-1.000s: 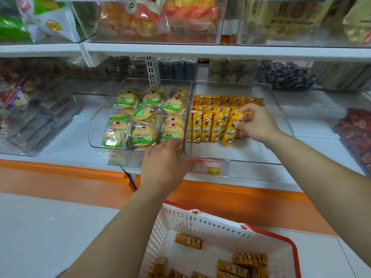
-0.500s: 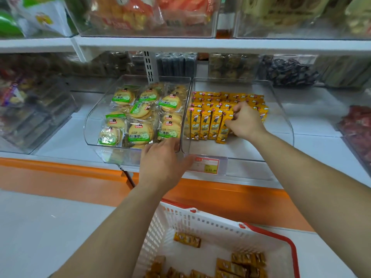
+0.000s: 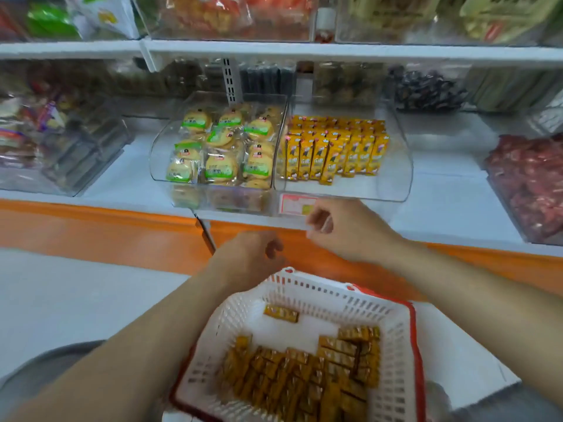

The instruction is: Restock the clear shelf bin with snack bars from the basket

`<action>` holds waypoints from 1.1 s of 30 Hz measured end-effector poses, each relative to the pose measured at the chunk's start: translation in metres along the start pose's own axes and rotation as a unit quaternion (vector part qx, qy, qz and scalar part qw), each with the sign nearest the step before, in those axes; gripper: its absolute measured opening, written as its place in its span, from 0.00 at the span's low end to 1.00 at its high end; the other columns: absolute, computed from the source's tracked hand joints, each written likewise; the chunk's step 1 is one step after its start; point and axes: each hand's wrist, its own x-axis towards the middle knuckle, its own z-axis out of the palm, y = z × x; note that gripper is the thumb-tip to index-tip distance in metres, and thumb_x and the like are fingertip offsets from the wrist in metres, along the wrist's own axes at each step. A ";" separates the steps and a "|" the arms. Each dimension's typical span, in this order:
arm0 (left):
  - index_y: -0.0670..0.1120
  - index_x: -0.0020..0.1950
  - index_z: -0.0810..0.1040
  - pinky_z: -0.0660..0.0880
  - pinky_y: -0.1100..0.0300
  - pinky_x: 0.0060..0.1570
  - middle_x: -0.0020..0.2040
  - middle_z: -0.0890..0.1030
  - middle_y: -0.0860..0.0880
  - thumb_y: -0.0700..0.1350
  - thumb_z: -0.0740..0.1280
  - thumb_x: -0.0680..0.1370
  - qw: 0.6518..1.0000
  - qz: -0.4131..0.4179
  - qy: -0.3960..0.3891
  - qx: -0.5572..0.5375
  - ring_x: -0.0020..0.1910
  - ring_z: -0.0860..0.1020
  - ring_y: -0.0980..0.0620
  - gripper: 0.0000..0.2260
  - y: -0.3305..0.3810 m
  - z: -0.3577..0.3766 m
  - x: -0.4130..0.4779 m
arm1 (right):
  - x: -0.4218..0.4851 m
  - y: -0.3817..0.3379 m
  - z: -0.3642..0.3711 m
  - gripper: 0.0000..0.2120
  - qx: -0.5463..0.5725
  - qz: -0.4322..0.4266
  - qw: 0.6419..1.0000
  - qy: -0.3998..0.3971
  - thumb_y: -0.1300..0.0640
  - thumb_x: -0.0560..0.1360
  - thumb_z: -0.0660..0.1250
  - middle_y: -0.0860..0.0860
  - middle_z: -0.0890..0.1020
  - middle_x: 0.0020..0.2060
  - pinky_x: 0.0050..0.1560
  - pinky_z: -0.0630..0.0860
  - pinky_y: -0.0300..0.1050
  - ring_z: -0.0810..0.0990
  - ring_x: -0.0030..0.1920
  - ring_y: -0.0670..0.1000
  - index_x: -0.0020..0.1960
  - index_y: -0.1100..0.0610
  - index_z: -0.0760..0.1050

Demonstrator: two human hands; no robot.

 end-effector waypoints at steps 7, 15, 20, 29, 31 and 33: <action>0.50 0.68 0.75 0.76 0.52 0.60 0.63 0.81 0.48 0.55 0.67 0.80 0.967 -0.155 -0.191 0.071 0.60 0.79 0.46 0.19 -0.072 0.117 -0.006 | -0.042 0.073 0.161 0.06 -0.010 0.089 0.965 -0.248 0.53 0.73 0.70 0.49 0.81 0.48 0.49 0.76 0.48 0.79 0.49 0.52 0.48 0.51 0.75; 0.53 0.72 0.73 0.76 0.48 0.62 0.67 0.79 0.48 0.65 0.67 0.76 0.948 -0.154 -0.265 0.090 0.65 0.76 0.45 0.28 -0.128 0.230 -0.011 | -0.061 0.153 0.290 0.27 0.042 0.207 0.906 -0.367 0.41 0.79 0.65 0.52 0.73 0.70 0.58 0.70 0.44 0.74 0.67 0.53 0.73 0.52 0.69; 0.56 0.71 0.73 0.74 0.46 0.63 0.66 0.76 0.50 0.68 0.72 0.69 0.951 -0.072 -0.284 0.093 0.65 0.72 0.45 0.33 -0.139 0.256 0.000 | -0.078 0.175 0.324 0.30 -0.014 0.172 0.877 -0.448 0.34 0.79 0.58 0.52 0.77 0.68 0.61 0.74 0.50 0.77 0.63 0.55 0.74 0.50 0.68; 0.60 0.71 0.74 0.63 0.45 0.73 0.74 0.70 0.50 0.73 0.71 0.67 0.953 -0.058 -0.289 0.074 0.72 0.66 0.41 0.35 -0.162 0.275 -0.004 | -0.093 0.180 0.324 0.31 0.038 0.116 0.928 -0.352 0.42 0.72 0.71 0.49 0.78 0.67 0.61 0.73 0.48 0.77 0.64 0.53 0.73 0.46 0.70; 0.60 0.70 0.76 0.64 0.45 0.72 0.74 0.71 0.51 0.71 0.72 0.68 0.952 -0.047 -0.297 0.050 0.74 0.65 0.43 0.33 -0.159 0.274 -0.002 | -0.095 0.174 0.323 0.37 0.016 0.095 0.926 -0.366 0.39 0.70 0.69 0.50 0.75 0.69 0.63 0.70 0.53 0.72 0.67 0.58 0.76 0.45 0.64; 0.59 0.68 0.78 0.69 0.46 0.69 0.69 0.76 0.52 0.67 0.73 0.71 0.955 -0.047 -0.291 0.025 0.71 0.69 0.47 0.28 -0.160 0.274 -0.001 | -0.093 0.173 0.320 0.41 0.001 0.092 0.917 -0.388 0.37 0.70 0.70 0.51 0.72 0.71 0.66 0.69 0.56 0.69 0.69 0.59 0.78 0.45 0.60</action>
